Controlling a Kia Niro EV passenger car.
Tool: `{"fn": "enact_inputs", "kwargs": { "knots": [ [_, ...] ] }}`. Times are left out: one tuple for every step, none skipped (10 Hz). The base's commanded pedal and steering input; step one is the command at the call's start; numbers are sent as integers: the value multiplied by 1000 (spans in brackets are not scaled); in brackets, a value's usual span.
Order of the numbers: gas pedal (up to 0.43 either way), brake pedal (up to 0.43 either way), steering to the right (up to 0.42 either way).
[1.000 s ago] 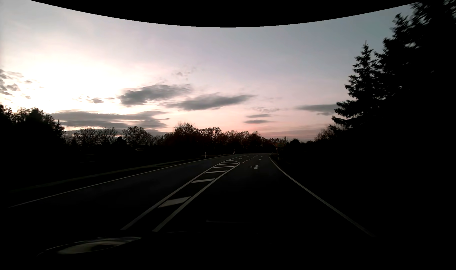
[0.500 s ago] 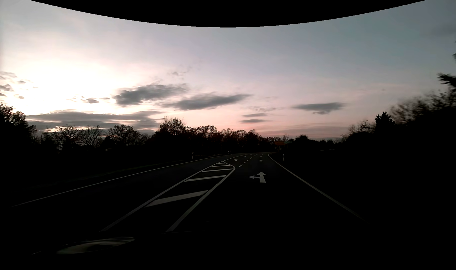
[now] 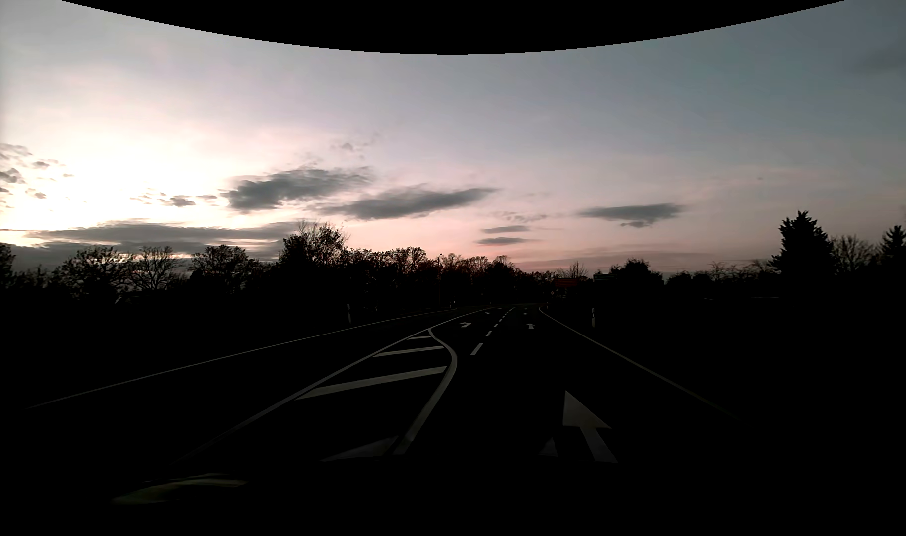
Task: Follow the waypoints while adhering to traffic rules and regulations
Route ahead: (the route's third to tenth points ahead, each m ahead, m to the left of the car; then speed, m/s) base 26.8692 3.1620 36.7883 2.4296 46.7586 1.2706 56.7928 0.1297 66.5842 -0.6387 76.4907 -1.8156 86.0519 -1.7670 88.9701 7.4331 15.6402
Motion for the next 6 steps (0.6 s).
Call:
{"fn": "enact_inputs", "kwargs": {
  "knots": [
    [0,165,-7],
    [0,171,-7],
    [0,183,-7],
    [0,201,-7],
    [0,207,-6],
    [0,213,-4]
  ]
}}
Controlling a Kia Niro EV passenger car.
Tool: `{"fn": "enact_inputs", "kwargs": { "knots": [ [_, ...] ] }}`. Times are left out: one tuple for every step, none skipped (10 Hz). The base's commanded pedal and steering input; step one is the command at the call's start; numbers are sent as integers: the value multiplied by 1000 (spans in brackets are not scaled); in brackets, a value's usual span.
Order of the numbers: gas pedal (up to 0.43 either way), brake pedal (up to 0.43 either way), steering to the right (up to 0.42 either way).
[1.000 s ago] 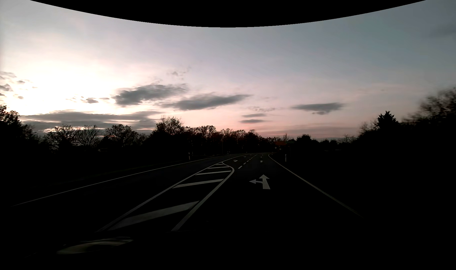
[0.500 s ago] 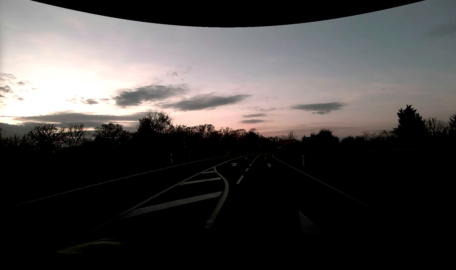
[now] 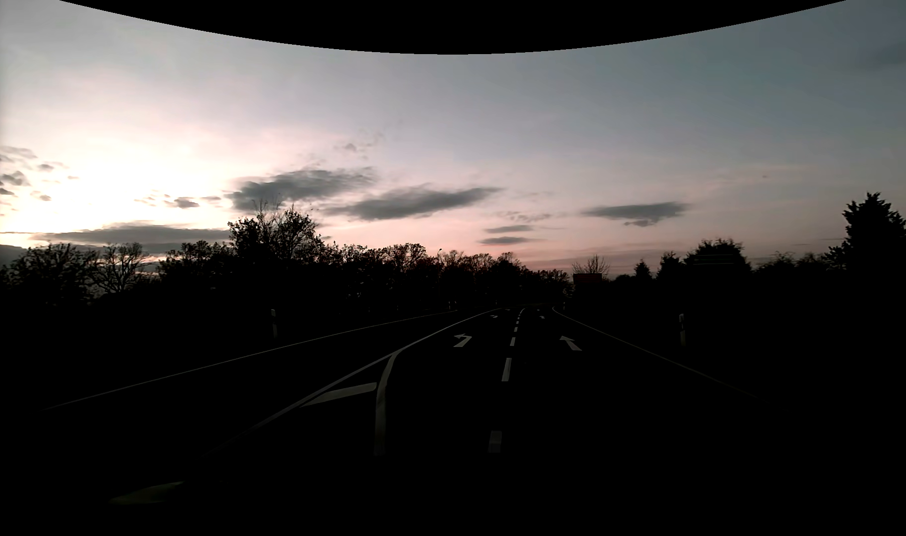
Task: Follow the waypoints while adhering to traffic rules and regulations
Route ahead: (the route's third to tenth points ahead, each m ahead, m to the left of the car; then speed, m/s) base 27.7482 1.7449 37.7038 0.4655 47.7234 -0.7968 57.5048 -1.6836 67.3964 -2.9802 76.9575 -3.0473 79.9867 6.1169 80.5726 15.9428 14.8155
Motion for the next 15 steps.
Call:
{"fn": "enact_inputs", "kwargs": {
  "knots": [
    [0,213,-3],
    [0,213,-3],
    [0,213,0],
    [0,213,3],
    [0,213,7],
    [0,213,11],
    [0,213,13],
    [0,213,16],
    [0,207,17],
    [0,207,19],
    [0,201,21],
    [0,195,25],
    [0,195,26],
    [0,195,26],
    [0,195,26]
  ]
}}
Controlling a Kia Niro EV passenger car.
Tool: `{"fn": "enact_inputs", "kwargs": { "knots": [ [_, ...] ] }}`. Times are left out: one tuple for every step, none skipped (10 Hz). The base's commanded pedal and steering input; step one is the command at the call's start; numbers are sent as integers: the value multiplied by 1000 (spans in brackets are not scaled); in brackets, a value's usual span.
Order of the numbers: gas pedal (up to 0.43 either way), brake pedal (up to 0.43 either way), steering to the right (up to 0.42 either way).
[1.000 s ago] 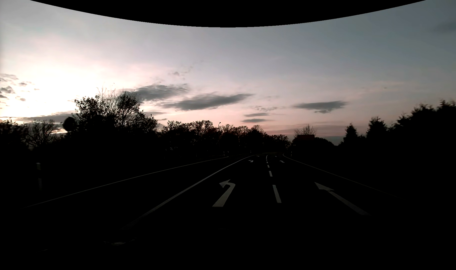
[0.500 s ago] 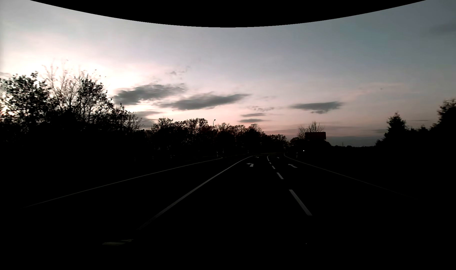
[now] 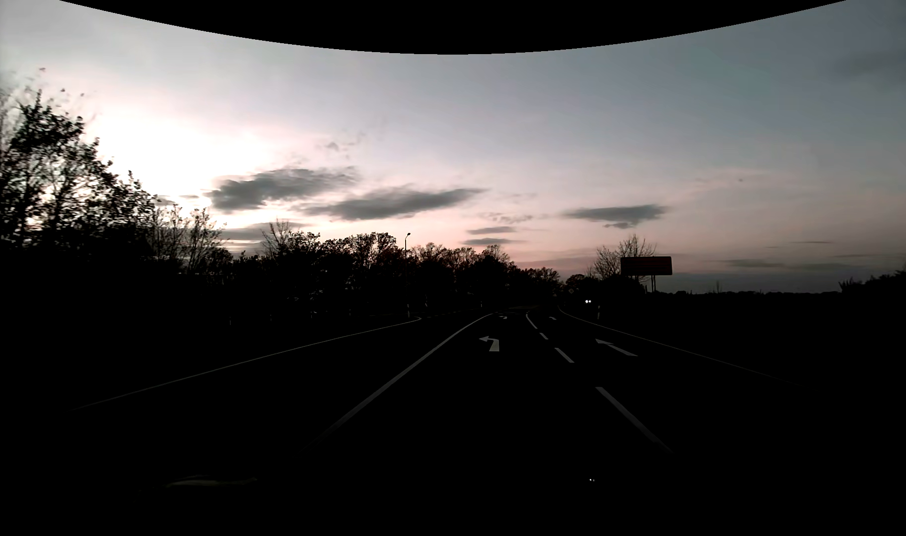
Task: Follow the waypoints while adhering to traffic rules and regulations
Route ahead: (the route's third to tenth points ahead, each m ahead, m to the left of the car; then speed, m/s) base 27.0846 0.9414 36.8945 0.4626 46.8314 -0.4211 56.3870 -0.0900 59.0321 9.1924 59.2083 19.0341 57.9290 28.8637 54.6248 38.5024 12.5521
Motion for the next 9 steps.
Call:
{"fn": "enact_inputs", "kwargs": {
  "knots": [
    [0,201,26],
    [0,220,24],
    [0,226,22],
    [0,232,21],
    [0,232,20],
    [0,238,18],
    [0,244,17],
    [0,250,16],
    [0,256,15]
  ]
}}
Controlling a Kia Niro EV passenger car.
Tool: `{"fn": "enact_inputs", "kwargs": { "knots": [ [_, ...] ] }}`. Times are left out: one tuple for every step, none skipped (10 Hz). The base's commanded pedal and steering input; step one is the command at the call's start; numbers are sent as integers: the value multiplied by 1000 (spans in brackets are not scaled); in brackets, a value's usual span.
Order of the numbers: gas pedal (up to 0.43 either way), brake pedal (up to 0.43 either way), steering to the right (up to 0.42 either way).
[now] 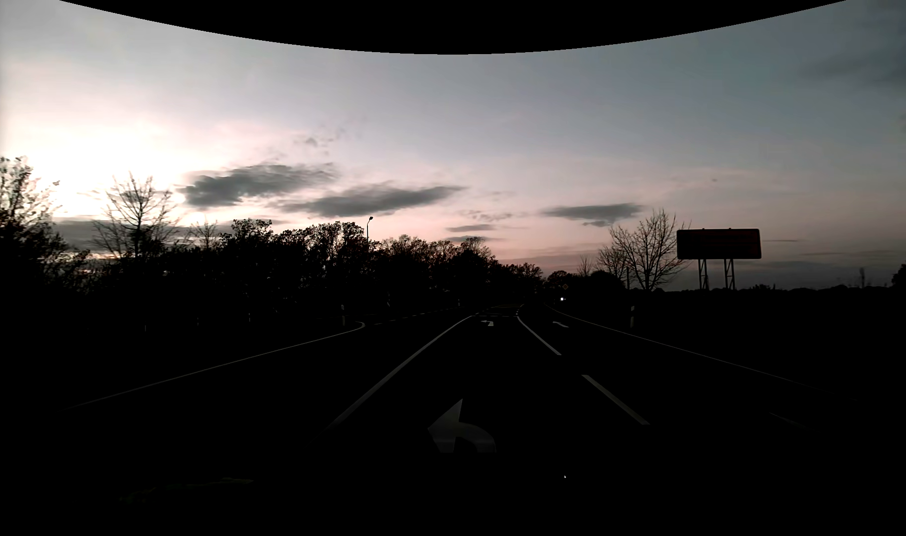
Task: Follow the waypoints while adhering to traffic rules and regulations
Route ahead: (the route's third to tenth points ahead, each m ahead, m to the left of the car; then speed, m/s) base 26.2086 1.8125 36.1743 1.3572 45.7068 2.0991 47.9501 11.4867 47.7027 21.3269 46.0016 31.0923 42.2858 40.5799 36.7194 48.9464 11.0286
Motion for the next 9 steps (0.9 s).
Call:
{"fn": "enact_inputs", "kwargs": {
  "knots": [
    [0,256,15],
    [0,256,14],
    [0,256,13],
    [0,256,11],
    [0,256,9],
    [0,256,7],
    [0,256,6],
    [0,262,6],
    [0,256,6]
  ]
}}
